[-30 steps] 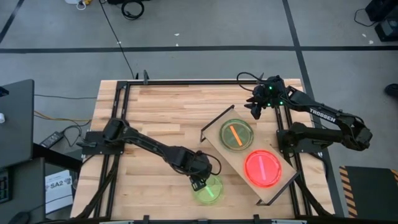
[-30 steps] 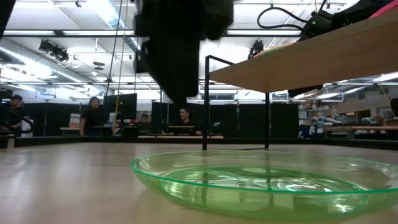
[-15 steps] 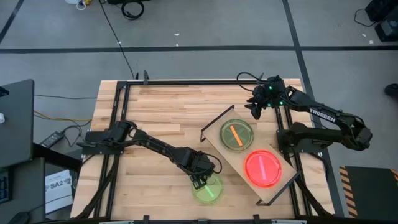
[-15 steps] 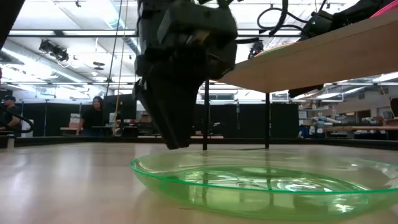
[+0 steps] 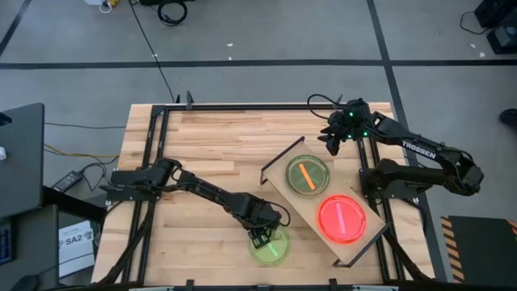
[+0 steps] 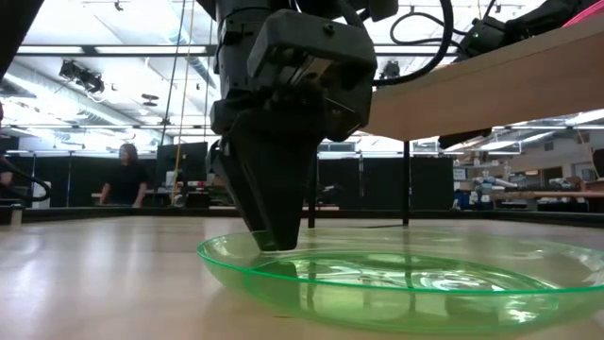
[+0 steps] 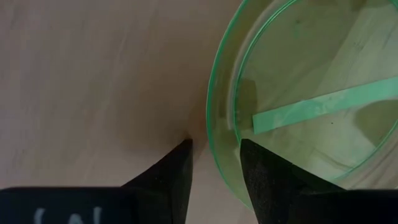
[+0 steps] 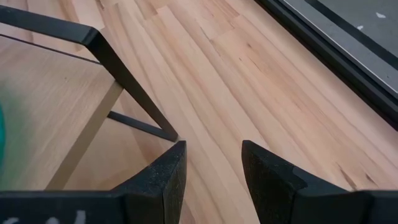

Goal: Place and stack plates onto a shelf
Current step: Stack the green plate on top of the pink plate on the shelf

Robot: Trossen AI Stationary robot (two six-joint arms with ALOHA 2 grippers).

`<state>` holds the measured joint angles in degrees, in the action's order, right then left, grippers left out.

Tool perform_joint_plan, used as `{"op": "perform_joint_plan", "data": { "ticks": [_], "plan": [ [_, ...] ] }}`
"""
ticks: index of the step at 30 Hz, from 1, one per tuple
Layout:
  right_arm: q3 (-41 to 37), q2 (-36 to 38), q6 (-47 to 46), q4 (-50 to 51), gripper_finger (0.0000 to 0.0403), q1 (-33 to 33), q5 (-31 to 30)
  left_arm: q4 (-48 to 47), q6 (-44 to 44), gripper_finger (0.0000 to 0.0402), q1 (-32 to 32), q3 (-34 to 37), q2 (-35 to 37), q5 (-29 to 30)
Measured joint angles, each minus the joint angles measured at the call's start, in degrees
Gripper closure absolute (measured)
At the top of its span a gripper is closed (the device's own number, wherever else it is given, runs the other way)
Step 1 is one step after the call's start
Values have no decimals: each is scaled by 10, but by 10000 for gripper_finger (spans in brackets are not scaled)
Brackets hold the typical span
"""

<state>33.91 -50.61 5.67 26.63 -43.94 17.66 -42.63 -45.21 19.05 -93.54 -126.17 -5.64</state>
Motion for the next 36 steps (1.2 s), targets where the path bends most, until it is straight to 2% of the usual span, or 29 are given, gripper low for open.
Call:
{"op": "perform_joint_plan", "data": {
  "ticks": [6, 20, 29, 36],
  "plan": [
    [0, 0, 0, 0, 242, 0, 0, -4, 0, 279, 0, 0, -1, -4],
    [0, 0, 1, 0, 242, 0, 0, -35, 0, 393, -12, 3, 15, -8],
    [11, 0, 5, -26, 242, -1, -75, -60, 9, 395, -16, 3, 25, -1],
    [25, 0, -22, -99, 242, -1, -75, -130, 31, 395, -16, 3, 42, 9]
  ]
}}
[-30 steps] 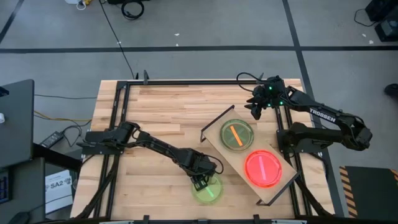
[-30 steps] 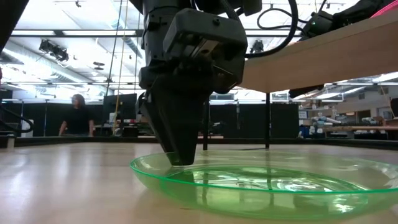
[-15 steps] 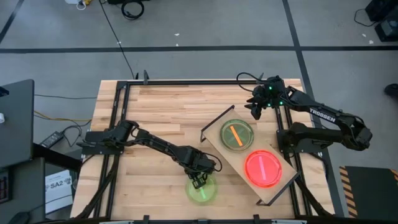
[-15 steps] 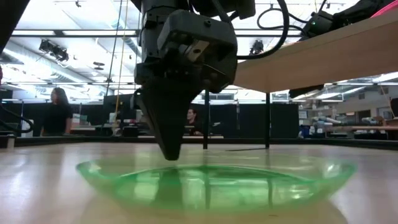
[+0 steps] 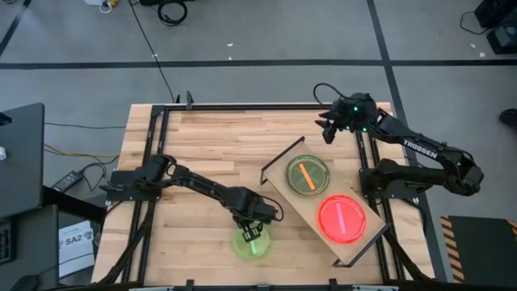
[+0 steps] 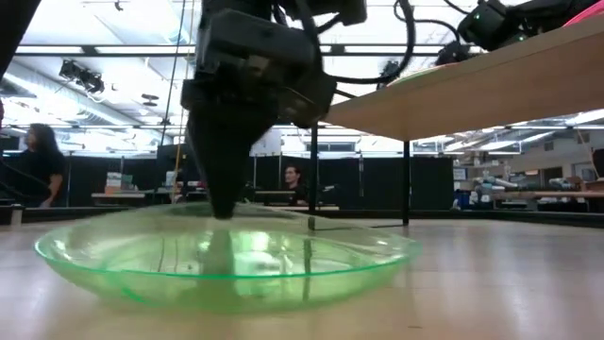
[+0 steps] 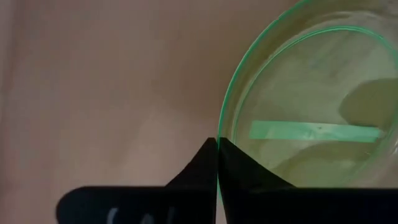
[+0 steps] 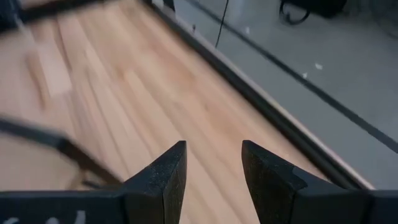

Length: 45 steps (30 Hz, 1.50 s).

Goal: Place and stack plates onto a shelf
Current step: Stack the green plate on top of the pink plate on the shelf

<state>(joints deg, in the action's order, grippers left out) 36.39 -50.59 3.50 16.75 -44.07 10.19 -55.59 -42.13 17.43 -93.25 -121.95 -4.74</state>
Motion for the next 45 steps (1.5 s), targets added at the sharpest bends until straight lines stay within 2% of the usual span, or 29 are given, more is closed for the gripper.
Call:
{"op": "perform_joint_plan", "data": {
  "ticks": [3, 9, 21, 30, 36, 45],
  "plan": [
    [0, 0, -35, -43, 242, 0, 14, -41, 8, 396, 0, 0, 17, 14],
    [0, 0, -68, -90, 242, 0, 79, -127, 10, 396, -6, -1, 60, 71],
    [1, 0, -194, -143, 242, 21, 125, -214, 10, 397, -40, -1, 180, 184],
    [1, 0, -220, -250, 242, 72, 125, -248, 40, 397, -91, -2, 273, 259],
    [1, -5, -220, -283, 242, 110, 114, -249, 85, 397, -139, -2, 319, 293],
    [0, -43, -220, -323, 242, 163, 53, -212, 185, 397, -222, -2, 349, 322]
  ]
}}
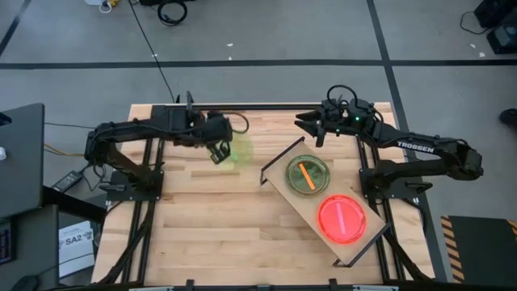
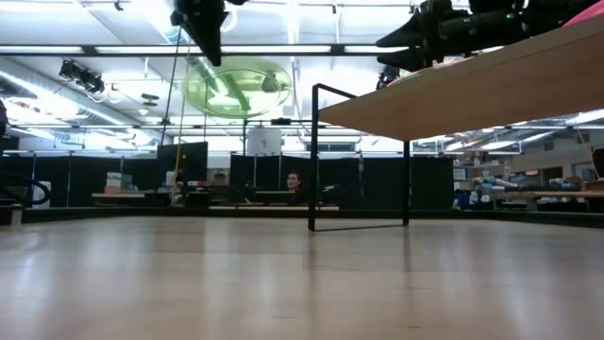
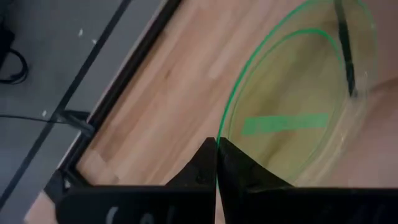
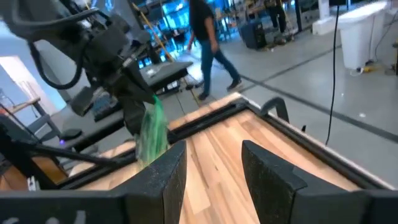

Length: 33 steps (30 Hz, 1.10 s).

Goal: Place and stack plates onto a shelf
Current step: Stack the green plate on top of the pink plate on the shelf

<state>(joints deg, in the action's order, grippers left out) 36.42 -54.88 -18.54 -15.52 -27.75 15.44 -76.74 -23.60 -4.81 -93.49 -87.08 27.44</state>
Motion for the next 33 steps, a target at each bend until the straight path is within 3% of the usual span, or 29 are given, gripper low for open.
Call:
{"op": "perform_joint_plan", "data": {
  "ticks": [10, 18, 28, 33],
  "plan": [
    [0, -70, 1, -89, 242, 34, -81, 158, 85, 397, -73, 0, 0, 0],
    [0, -122, 2, -131, 242, 34, -100, 285, 112, 397, -97, 0, 0, 0],
    [0, -132, 1, -162, 242, 34, -94, 306, 105, 397, -109, 0, 0, 0],
    [0, -132, 2, -162, 242, 34, -61, 306, 103, 397, -108, 0, 0, -1]
  ]
}}
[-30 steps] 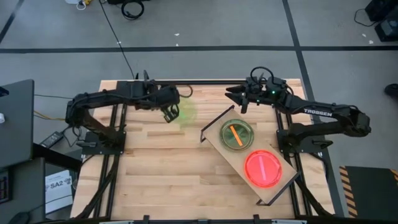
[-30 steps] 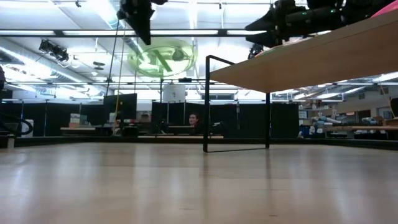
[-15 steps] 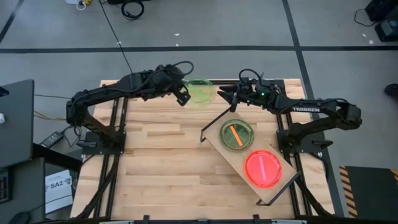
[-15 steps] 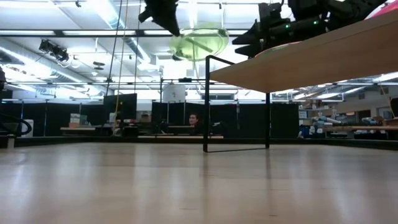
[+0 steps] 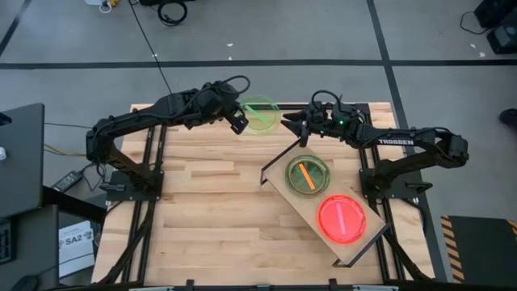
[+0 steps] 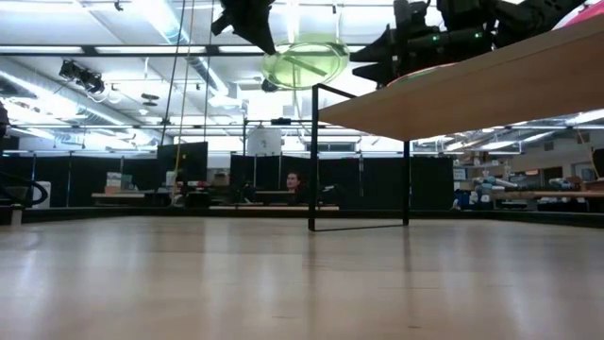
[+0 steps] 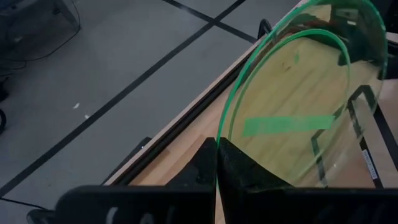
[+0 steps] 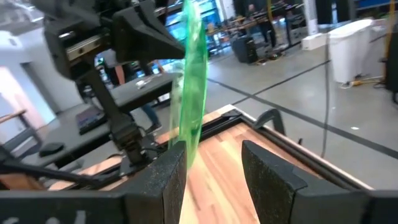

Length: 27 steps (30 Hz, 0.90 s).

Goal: Place and stack plates onto a shelf
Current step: Stack the green plate on top of the pink plate on the shelf

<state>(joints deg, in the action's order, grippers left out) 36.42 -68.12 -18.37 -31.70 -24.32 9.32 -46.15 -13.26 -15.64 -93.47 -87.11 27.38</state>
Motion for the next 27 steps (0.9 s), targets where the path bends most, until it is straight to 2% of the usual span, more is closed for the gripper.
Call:
{"op": "perform_joint_plan", "data": {
  "ticks": [10, 17, 27],
  "plan": [
    [0, 0, 0, 0, 242, 0, 61, 0, 0, 397, 0, 0, 0, 0],
    [0, 0, 1, 0, 242, 0, 24, 1, -19, 397, 1, 0, 0, 0],
    [0, 0, 1, -5, 242, 0, 23, 2, -46, 397, 1, 0, 0, -2]
  ]
}}
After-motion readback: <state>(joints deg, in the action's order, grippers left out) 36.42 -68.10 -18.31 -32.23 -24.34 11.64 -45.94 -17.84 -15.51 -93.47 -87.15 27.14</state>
